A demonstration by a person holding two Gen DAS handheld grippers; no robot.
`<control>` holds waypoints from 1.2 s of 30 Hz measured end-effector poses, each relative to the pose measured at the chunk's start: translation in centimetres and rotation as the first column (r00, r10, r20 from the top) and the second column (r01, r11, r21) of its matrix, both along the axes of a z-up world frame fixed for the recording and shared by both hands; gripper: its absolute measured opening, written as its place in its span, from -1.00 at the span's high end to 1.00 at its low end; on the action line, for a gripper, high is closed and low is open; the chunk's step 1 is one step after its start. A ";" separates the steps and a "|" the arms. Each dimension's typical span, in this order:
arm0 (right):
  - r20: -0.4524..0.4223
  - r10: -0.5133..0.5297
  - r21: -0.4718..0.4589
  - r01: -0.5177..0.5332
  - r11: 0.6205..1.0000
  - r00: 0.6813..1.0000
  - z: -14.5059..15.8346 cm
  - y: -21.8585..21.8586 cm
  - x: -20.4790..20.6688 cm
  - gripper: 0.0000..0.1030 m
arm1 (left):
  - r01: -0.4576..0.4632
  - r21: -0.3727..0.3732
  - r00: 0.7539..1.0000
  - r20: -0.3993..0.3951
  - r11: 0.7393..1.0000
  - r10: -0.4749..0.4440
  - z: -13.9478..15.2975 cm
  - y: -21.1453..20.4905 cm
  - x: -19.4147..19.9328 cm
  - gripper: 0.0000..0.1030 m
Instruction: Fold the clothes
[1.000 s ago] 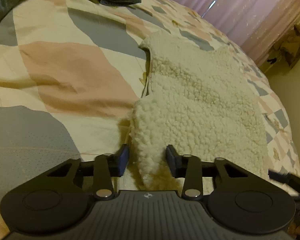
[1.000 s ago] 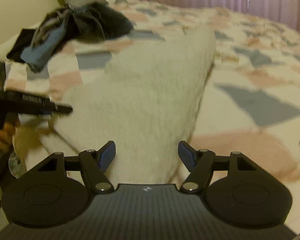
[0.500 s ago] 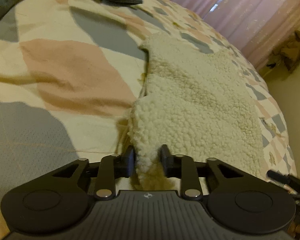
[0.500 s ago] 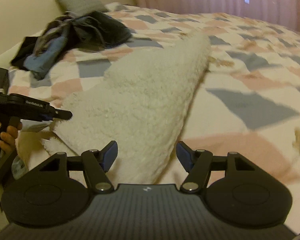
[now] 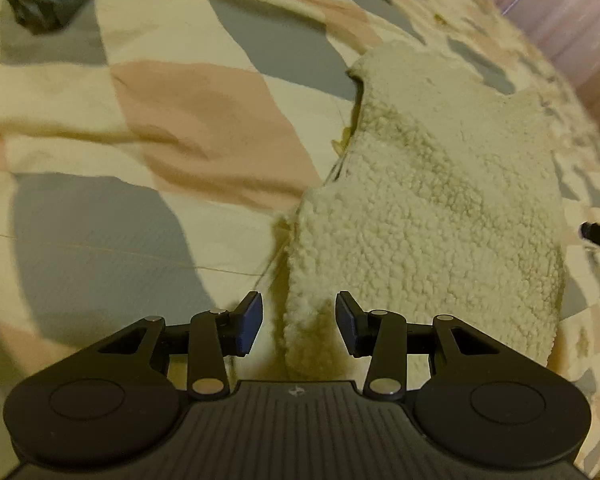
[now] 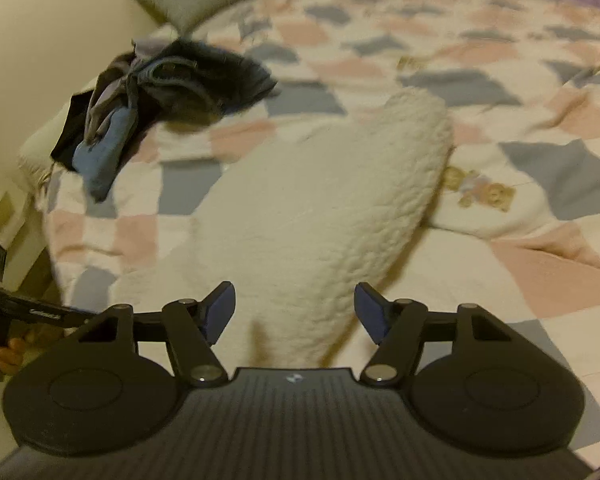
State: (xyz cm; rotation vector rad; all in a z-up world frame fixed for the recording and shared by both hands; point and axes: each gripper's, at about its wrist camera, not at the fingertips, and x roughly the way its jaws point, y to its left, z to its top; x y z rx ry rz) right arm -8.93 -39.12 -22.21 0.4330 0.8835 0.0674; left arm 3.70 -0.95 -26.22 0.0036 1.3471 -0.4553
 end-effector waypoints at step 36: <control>-0.205 0.644 -0.101 -0.671 0.735 0.737 -3.0 -12.3 24.7 -0.16 | -0.647 -0.205 0.758 -0.077 0.734 0.647 -2.3 -11.4 -22.6 -0.24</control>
